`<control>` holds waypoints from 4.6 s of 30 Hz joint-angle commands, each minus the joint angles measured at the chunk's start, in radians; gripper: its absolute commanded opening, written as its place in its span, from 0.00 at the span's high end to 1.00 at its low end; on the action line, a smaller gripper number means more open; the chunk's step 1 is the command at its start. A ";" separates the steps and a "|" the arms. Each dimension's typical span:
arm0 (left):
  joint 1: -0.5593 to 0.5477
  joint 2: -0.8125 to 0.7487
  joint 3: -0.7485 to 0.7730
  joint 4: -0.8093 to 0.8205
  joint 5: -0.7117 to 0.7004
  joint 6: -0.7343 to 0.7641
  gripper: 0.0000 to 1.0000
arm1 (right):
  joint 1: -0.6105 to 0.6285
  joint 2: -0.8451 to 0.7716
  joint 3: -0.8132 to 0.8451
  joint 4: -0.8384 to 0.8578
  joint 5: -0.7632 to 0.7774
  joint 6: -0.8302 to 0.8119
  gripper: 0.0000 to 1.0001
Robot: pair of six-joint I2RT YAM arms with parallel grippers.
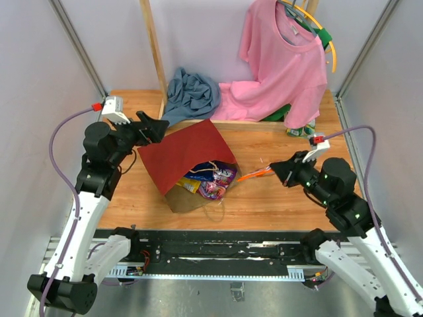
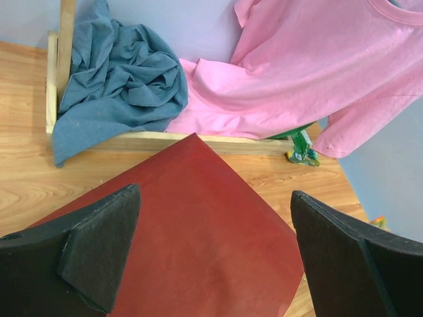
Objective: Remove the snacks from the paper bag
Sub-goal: Place the snack at the center of the board, then take out the snack from the paper bag.
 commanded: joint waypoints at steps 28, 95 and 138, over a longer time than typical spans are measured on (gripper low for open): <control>-0.002 0.006 0.016 -0.036 0.033 0.037 0.00 | -0.385 0.537 -0.300 0.557 0.005 0.253 0.81; -0.175 -0.170 -0.124 -0.159 0.482 0.256 0.00 | -0.294 1.325 0.301 0.284 0.038 -0.122 0.25; -0.505 0.047 -0.149 0.071 0.056 0.187 0.96 | 0.499 0.502 -0.265 0.443 0.405 0.100 0.18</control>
